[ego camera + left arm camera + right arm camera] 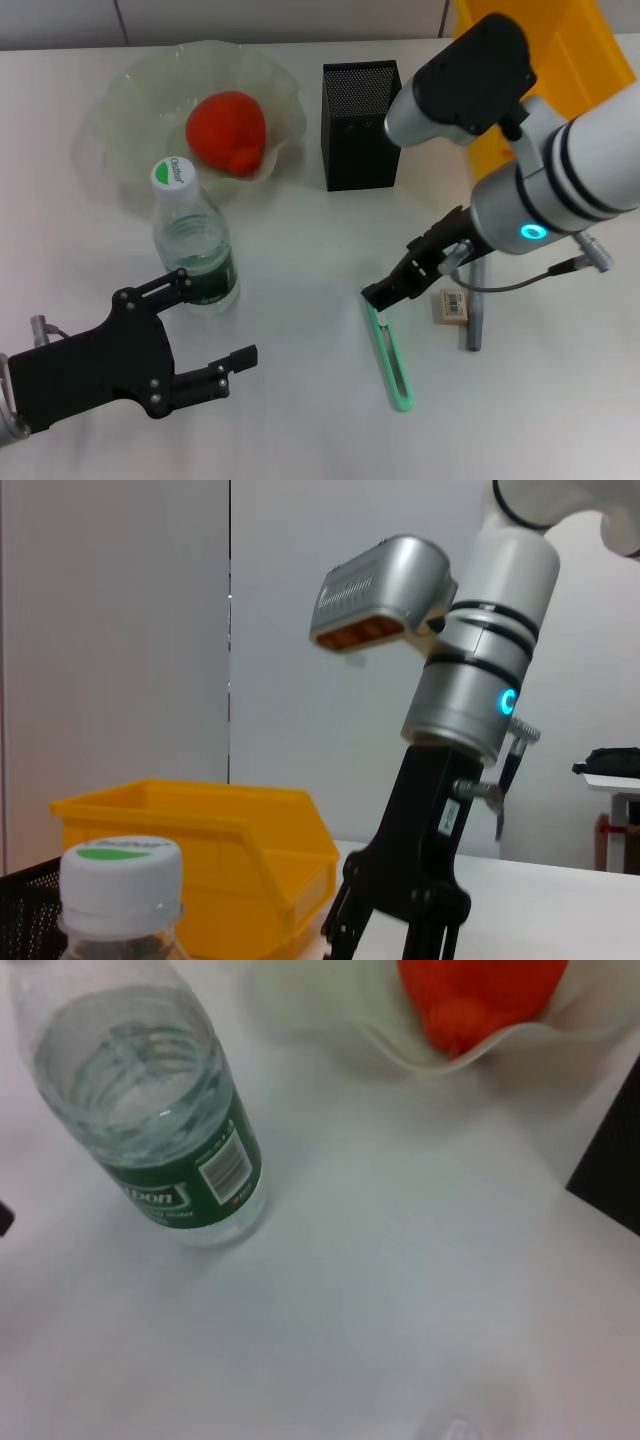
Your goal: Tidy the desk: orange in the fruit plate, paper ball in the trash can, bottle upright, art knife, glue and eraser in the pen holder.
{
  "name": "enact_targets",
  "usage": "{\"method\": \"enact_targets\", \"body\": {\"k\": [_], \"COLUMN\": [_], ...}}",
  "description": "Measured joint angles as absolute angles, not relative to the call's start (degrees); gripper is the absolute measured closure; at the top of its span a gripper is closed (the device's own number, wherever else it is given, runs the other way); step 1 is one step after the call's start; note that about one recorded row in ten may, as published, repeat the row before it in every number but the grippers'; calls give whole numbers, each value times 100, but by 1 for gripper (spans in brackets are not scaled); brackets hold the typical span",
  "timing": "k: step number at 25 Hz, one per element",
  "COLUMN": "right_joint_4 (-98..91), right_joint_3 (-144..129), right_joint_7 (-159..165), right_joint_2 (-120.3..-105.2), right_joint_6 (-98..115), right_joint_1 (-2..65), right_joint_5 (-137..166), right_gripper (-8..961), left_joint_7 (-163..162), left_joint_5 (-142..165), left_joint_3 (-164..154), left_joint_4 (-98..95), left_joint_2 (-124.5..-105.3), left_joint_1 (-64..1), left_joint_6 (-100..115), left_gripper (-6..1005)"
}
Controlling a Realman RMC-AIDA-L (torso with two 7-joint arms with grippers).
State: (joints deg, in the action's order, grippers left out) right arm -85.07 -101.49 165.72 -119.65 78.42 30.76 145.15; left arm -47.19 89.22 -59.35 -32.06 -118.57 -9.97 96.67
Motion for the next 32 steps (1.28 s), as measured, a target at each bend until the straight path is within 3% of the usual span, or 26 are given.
{"method": "enact_targets", "body": {"k": [20, 26, 32], "right_joint_4": [-7084, -7003, -7037], "right_joint_3": [-10607, -10715, -10768], "right_joint_7": [16566, 16569, 16568], "right_joint_2": [-11980, -11980, -11980], "right_joint_6": [6951, 6934, 6936], "right_joint_1": [3516, 3589, 3572], "right_joint_5": [14085, 14086, 14086], "right_gripper": [149, 344, 628], "left_joint_7": [-4681, -4679, -4668], "left_joint_5": [8930, 8929, 8929], "left_joint_3": [-5950, -5950, -5950], "left_joint_4": [-3030, -2919, -2898], "left_joint_2": [-11851, -11854, -11849], "left_joint_1": [-1092, -1163, -1210], "left_joint_6": [9605, 9605, 9597], "left_gripper": [214, 214, 214]}}
